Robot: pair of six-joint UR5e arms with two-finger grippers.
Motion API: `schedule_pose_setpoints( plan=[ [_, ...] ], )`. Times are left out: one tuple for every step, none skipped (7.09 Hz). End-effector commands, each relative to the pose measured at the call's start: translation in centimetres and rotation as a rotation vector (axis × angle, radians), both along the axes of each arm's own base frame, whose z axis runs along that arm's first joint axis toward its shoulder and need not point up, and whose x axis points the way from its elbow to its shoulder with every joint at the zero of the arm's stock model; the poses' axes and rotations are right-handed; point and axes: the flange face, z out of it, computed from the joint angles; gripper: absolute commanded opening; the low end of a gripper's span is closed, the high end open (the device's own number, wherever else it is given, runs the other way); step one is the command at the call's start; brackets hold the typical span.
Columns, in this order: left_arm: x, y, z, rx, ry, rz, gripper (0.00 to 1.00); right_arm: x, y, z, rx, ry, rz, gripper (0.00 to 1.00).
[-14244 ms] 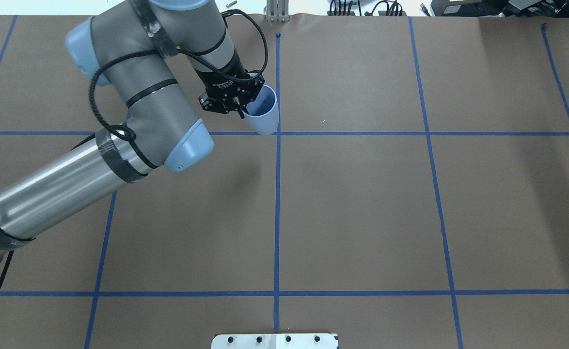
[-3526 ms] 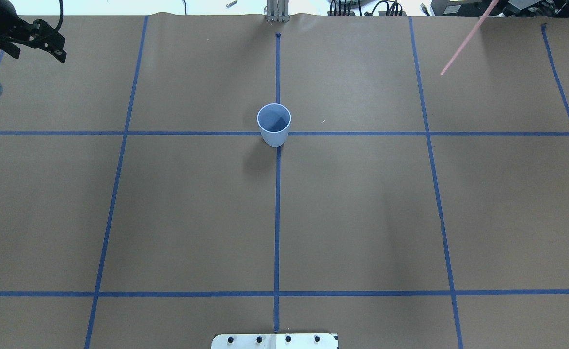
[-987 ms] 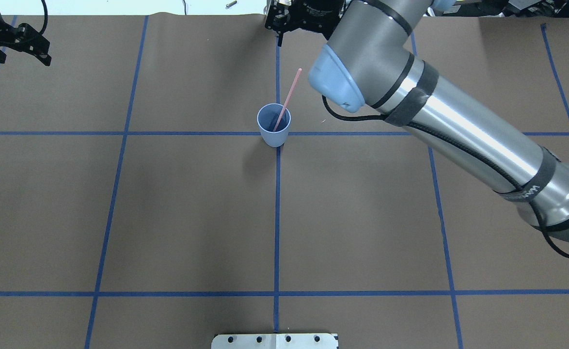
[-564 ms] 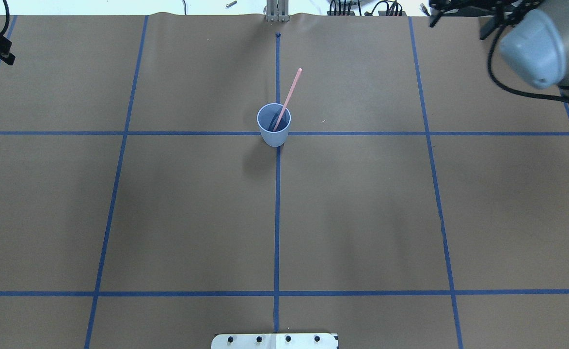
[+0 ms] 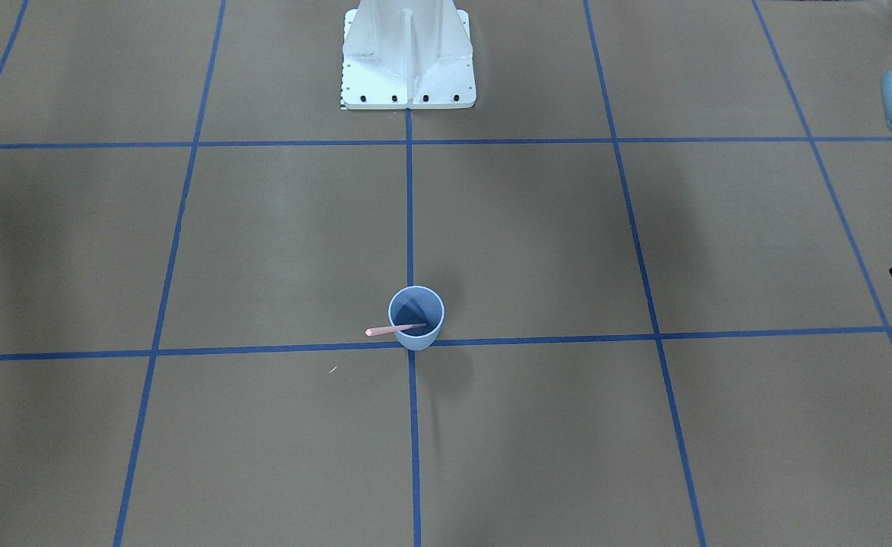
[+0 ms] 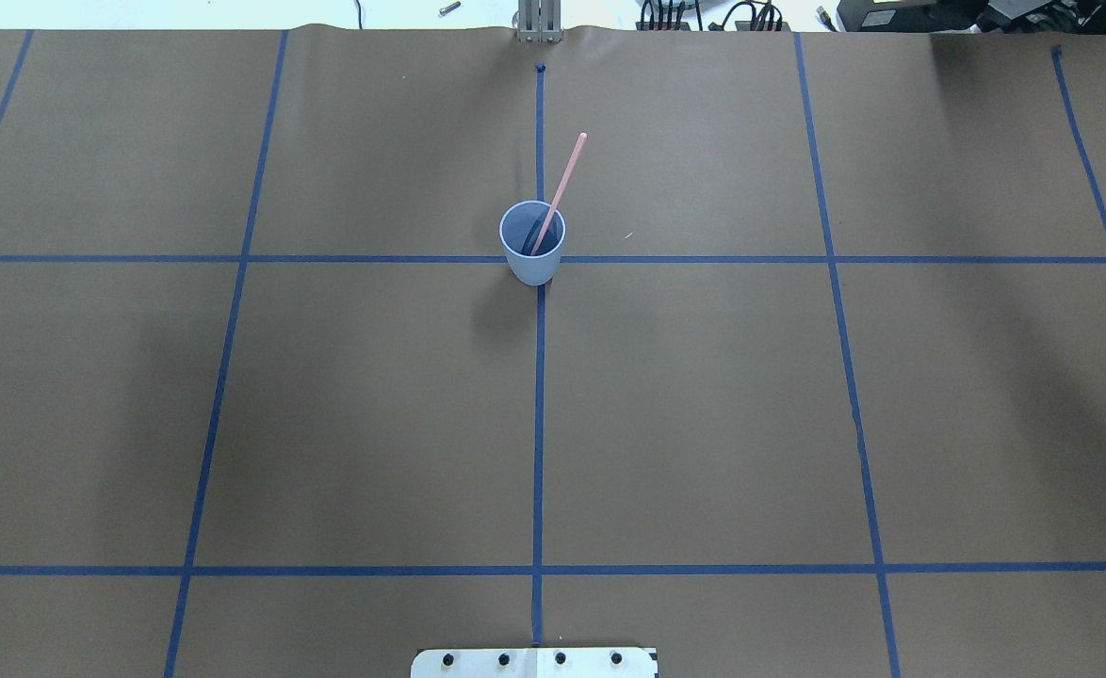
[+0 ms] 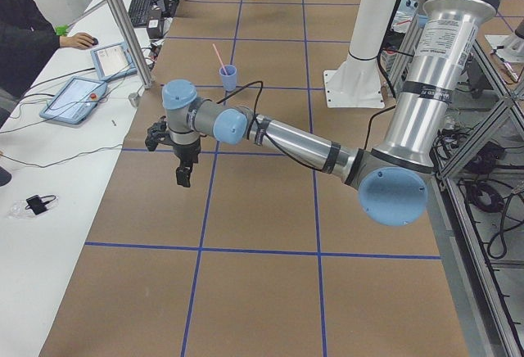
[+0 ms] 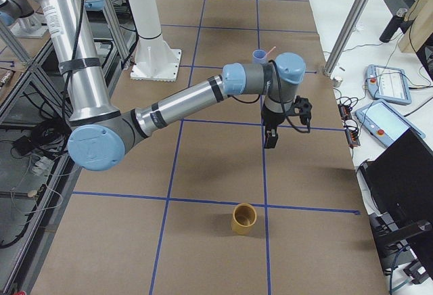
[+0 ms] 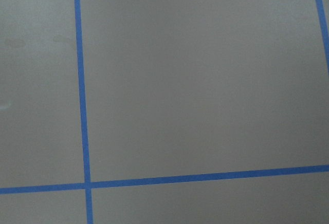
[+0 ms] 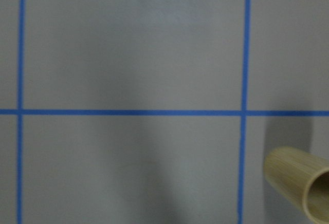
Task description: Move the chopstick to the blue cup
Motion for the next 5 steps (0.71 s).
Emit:
schedule_pose_setpoints(
  plan=[
    [-3.4,1.7,3.1,-0.049,-0.005,-0.050,0.98,3.5,3.9,9.4,-0.071,0.042,-0.060,1.00],
    [-5.8,3.0,4.8,-0.039,-0.013,-0.041,0.98,4.2,3.8,11.9,-0.077,0.035,-0.077,1.00],
    [-7.8,3.5,5.7,-0.017,0.007,-0.006,0.98,4.4,4.0,14.7,-0.057,0.035,-0.072,1.00],
    [-7.7,3.6,6.0,-0.027,0.017,-0.004,0.98,5.2,4.0,16.9,-0.034,0.034,-0.052,1.00],
    [-7.7,3.5,6.1,-0.029,0.017,-0.006,0.98,5.9,4.4,18.1,-0.037,0.034,-0.037,1.00]
  ],
)
